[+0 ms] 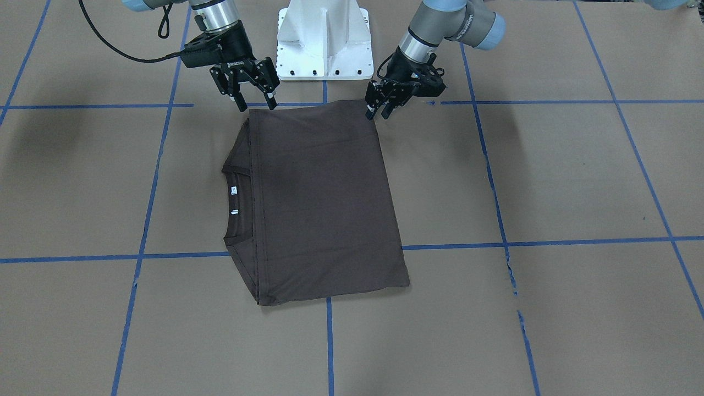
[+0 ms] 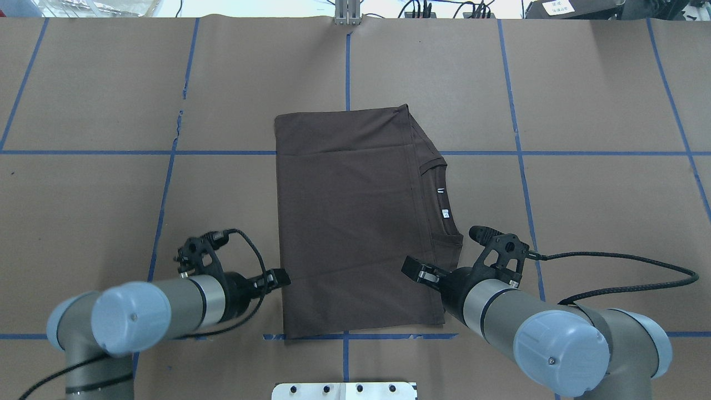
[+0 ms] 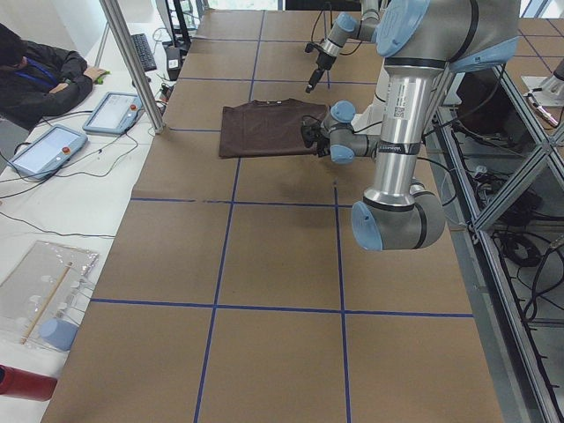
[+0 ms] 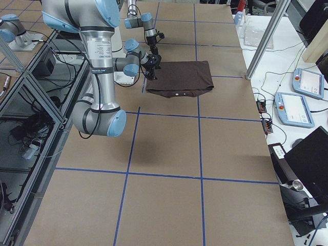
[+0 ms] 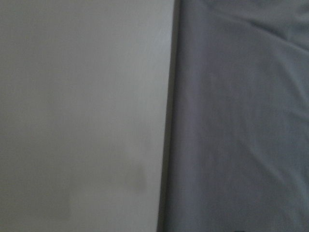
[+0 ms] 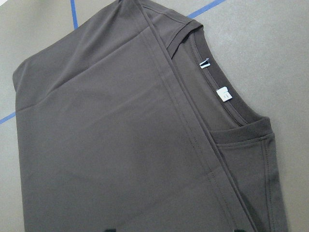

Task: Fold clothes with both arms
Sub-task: 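Move both grippers down to the folded shirt's edge nearest the robot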

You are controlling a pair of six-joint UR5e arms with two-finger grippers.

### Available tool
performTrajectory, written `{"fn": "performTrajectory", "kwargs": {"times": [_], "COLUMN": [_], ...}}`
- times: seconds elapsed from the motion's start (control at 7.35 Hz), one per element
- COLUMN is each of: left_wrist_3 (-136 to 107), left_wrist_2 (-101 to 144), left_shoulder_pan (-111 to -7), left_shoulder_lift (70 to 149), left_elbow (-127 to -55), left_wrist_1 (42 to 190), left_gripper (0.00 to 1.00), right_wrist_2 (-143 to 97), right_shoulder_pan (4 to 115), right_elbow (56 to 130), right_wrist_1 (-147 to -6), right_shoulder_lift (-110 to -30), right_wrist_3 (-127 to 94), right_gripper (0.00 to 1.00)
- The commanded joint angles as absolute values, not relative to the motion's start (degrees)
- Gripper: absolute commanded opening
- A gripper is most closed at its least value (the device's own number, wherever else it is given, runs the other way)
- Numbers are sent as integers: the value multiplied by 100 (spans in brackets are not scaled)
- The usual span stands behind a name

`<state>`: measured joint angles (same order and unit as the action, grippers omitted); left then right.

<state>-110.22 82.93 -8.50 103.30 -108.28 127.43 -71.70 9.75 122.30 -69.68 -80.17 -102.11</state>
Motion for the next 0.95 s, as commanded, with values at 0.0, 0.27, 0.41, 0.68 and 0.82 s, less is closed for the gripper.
{"fn": "performTrajectory", "kwargs": {"times": [0.0,0.27,0.41,0.68,0.82], "left_wrist_3": [-11267,-11276,-11276,-11276,-11276], "left_wrist_2": [8191,8191,8191,8191,8191], "left_shoulder_pan": [-651,-502,-501,-501,-492], "left_shoulder_lift": [10362,10494,10546,10538,10555], "left_elbow": [-10837,-10819,-10819,-10811,-10819], "left_wrist_1": [12656,12604,12551,12499,12359], "left_gripper": [57,57,57,57,57], "right_wrist_2": [-7154,-7128,-7119,-7119,-7119], "right_shoulder_pan": [993,993,993,993,993], "right_elbow": [12226,12225,12226,12225,12226], "right_wrist_1": [-6978,-6979,-6979,-6979,-6970], "right_shoulder_lift": [-8033,-8042,-8033,-8033,-8033], "right_wrist_3": [-10213,-10222,-10222,-10222,-10222], "right_gripper": [88,88,88,88,88]}}
